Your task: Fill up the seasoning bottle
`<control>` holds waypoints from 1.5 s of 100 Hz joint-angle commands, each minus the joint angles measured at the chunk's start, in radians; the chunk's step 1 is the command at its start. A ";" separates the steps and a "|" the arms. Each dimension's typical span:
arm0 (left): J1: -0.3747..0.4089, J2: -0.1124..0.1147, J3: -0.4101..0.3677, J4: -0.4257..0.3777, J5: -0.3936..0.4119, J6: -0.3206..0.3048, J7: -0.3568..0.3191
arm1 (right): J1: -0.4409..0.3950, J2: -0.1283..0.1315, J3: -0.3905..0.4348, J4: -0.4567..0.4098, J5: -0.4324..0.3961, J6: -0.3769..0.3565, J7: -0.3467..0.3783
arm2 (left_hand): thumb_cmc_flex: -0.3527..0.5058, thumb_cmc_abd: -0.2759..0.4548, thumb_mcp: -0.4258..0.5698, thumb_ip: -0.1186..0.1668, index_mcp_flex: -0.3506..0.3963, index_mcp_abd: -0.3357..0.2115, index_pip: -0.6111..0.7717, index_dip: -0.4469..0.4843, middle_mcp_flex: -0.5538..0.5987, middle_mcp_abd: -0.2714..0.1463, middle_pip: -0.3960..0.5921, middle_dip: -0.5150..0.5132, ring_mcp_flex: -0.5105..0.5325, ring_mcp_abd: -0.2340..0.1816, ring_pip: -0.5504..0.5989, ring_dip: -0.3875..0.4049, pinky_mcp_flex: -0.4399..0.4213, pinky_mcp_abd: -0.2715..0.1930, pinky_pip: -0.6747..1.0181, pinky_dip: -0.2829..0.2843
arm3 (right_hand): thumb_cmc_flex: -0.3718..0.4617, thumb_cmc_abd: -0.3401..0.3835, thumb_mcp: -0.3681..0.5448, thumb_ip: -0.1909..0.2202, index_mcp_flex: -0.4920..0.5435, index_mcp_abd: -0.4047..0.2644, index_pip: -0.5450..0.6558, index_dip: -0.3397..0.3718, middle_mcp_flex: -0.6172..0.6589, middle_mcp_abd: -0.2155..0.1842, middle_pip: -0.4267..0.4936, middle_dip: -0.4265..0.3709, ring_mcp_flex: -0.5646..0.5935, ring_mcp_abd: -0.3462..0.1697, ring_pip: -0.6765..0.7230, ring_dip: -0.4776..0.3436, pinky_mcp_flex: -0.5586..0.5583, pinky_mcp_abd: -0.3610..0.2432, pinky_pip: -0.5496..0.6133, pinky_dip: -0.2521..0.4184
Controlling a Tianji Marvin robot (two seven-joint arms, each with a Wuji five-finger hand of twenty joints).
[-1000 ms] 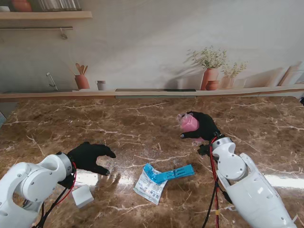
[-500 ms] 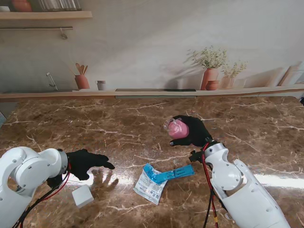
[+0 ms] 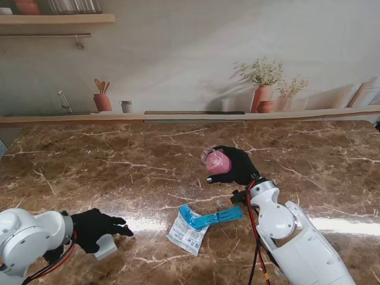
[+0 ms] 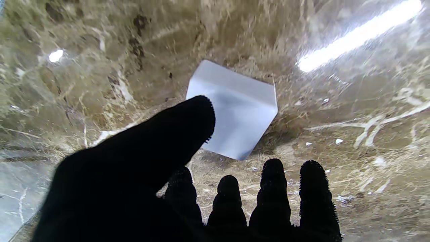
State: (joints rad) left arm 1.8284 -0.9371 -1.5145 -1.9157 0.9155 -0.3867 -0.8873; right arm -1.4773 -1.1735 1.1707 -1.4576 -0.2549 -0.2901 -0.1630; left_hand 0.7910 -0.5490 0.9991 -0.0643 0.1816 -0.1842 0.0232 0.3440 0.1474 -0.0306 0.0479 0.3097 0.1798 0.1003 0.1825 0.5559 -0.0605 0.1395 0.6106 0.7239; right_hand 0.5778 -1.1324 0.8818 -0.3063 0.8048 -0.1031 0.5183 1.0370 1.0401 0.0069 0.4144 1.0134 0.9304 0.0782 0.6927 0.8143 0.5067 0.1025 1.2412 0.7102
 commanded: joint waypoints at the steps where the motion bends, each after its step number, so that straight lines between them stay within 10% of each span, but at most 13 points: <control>1: 0.028 0.001 -0.012 -0.014 0.015 -0.016 0.009 | -0.003 -0.009 -0.003 -0.001 0.013 0.008 0.008 | -0.036 -0.045 -0.015 -0.006 -0.045 -0.013 -0.020 0.014 -0.028 -0.003 -0.029 -0.010 -0.015 -0.015 0.003 0.016 -0.011 0.000 -0.010 0.018 | 0.280 0.597 0.243 0.062 0.205 -0.241 0.423 0.156 0.086 -0.139 0.315 0.097 0.067 -0.087 0.462 0.128 0.067 -0.007 0.274 0.113; 40: 0.108 -0.024 -0.052 0.004 0.168 -0.125 0.193 | -0.001 -0.014 -0.009 0.001 0.044 0.028 0.009 | -0.103 -0.118 -0.055 -0.033 -0.051 0.029 0.001 0.041 -0.028 -0.004 0.001 0.088 0.073 -0.007 0.082 0.085 0.029 0.002 0.114 0.050 | 0.280 0.595 0.246 0.061 0.207 -0.240 0.423 0.156 0.085 -0.136 0.315 0.096 0.068 -0.084 0.463 0.130 0.067 -0.006 0.272 0.119; 67: 0.104 -0.028 -0.030 0.047 0.215 -0.125 0.239 | 0.003 -0.015 -0.009 0.001 0.050 0.029 0.007 | -0.116 -0.146 -0.075 -0.055 -0.088 0.037 0.111 0.549 0.005 -0.030 0.145 0.331 0.191 0.000 0.235 0.261 0.092 -0.052 0.237 0.018 | 0.279 0.594 0.247 0.061 0.206 -0.239 0.422 0.155 0.086 -0.137 0.314 0.092 0.068 -0.085 0.463 0.130 0.068 -0.006 0.271 0.121; 80: 0.096 -0.033 -0.020 0.089 0.246 -0.150 0.337 | 0.008 -0.017 -0.013 0.007 0.059 0.032 0.008 | -0.145 -0.178 -0.080 -0.071 -0.087 0.032 0.339 0.852 0.053 -0.065 0.393 0.411 0.271 -0.011 0.309 0.307 0.143 -0.069 0.308 0.015 | 0.279 0.594 0.247 0.061 0.206 -0.239 0.420 0.154 0.087 -0.137 0.313 0.089 0.067 -0.085 0.462 0.129 0.068 -0.006 0.271 0.122; 96: 0.080 -0.042 0.002 0.159 0.258 -0.176 0.499 | 0.015 -0.018 -0.018 0.016 0.068 0.031 0.012 | -0.132 -0.245 -0.054 -0.080 0.087 0.026 0.874 0.584 0.332 -0.057 0.564 0.444 0.466 -0.013 0.417 0.335 0.288 -0.057 0.450 -0.012 | 0.279 0.591 0.248 0.061 0.206 -0.238 0.416 0.151 0.089 -0.136 0.310 0.084 0.067 -0.085 0.457 0.127 0.068 -0.006 0.270 0.124; 125: 0.039 -0.047 0.060 0.235 0.269 -0.168 0.613 | 0.018 -0.018 -0.021 0.018 0.071 0.036 0.014 | -0.073 -0.209 -0.044 -0.081 0.344 0.059 0.927 0.398 0.521 -0.012 0.590 0.436 0.612 0.023 0.446 0.315 0.408 -0.014 0.530 -0.045 | 0.278 0.591 0.249 0.060 0.207 -0.237 0.415 0.147 0.090 -0.137 0.310 0.081 0.068 -0.085 0.453 0.123 0.067 -0.005 0.268 0.125; 133: 0.031 -0.050 0.076 0.254 0.248 -0.148 0.632 | 0.017 -0.018 -0.020 0.017 0.070 0.037 0.014 | 0.077 -0.143 -0.105 -0.115 0.457 0.034 0.953 0.180 0.662 0.012 0.456 0.633 0.677 0.046 0.441 0.365 0.458 -0.004 0.550 -0.057 | 0.278 0.590 0.249 0.060 0.207 -0.237 0.415 0.146 0.089 -0.136 0.310 0.081 0.068 -0.085 0.453 0.123 0.067 -0.005 0.267 0.125; 150: 0.023 -0.061 0.095 0.279 0.194 -0.100 0.695 | 0.018 -0.017 -0.021 0.019 0.069 0.042 0.017 | 0.136 -0.113 -0.127 -0.107 0.567 -0.015 1.023 0.154 0.795 0.015 0.375 0.701 0.762 0.065 0.444 0.408 0.518 0.019 0.579 -0.039 | 0.278 0.591 0.249 0.060 0.206 -0.237 0.414 0.145 0.089 -0.136 0.311 0.081 0.068 -0.085 0.453 0.123 0.067 -0.005 0.266 0.125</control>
State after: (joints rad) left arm 1.8302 -0.9872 -1.4335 -1.6839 1.0889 -0.4939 -0.1986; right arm -1.4605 -1.1864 1.1489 -1.4365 -0.1916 -0.2545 -0.1614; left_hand 0.7304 -0.8642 0.6978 -0.2075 0.5090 -0.0587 0.8180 0.4533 0.7866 0.0036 0.4009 1.0464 0.9096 0.1253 0.6066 0.9484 0.4397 0.1353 1.1425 0.6759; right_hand 0.5777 -1.1324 0.8817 -0.3062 0.8054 -0.1017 0.5182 1.0374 1.0401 0.0071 0.4145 1.0173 0.9305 0.0784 0.6937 0.8212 0.5067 0.1029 1.2418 0.7334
